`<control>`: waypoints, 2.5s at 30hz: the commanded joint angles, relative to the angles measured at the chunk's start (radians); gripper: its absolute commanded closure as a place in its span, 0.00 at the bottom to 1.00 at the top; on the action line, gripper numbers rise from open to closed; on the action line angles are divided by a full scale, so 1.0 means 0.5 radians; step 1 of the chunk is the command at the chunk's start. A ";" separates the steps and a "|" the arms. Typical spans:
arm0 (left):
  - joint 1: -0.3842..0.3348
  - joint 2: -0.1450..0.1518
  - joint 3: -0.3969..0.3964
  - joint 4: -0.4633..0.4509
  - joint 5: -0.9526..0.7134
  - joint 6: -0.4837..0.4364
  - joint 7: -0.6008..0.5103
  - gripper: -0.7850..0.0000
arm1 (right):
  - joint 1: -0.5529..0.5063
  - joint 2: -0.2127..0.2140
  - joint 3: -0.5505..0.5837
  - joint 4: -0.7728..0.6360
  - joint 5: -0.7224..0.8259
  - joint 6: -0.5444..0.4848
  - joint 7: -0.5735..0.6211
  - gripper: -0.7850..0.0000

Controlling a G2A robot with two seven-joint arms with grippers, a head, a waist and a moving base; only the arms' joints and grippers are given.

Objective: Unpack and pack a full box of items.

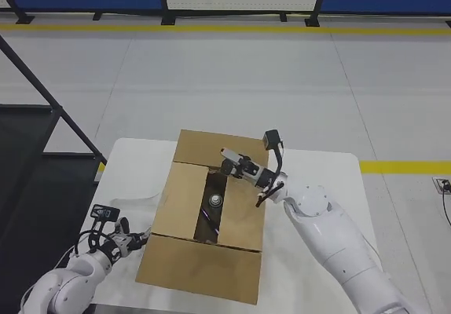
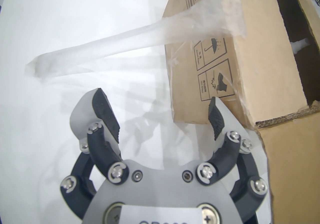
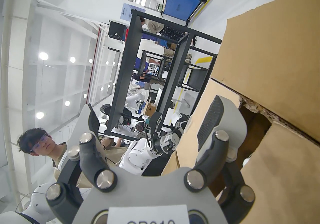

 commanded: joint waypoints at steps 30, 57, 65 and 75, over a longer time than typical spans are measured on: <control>0.161 0.002 -0.046 -0.138 0.001 -0.085 0.106 0.00 | 0.344 -0.179 -0.342 0.334 -0.159 0.711 0.430 0.00; 0.549 0.022 -0.389 -0.530 -0.034 -0.337 0.319 0.00 | 0.482 -0.352 -0.284 0.648 0.242 0.357 0.637 0.00; 0.569 0.017 -0.317 -0.657 0.160 -0.312 0.352 0.00 | 0.532 -0.411 -0.300 0.658 0.275 0.267 0.641 0.00; 0.398 -0.008 -0.084 -0.656 0.298 -0.081 0.326 0.00 | 0.596 -0.510 -0.359 0.688 0.288 0.113 0.658 0.00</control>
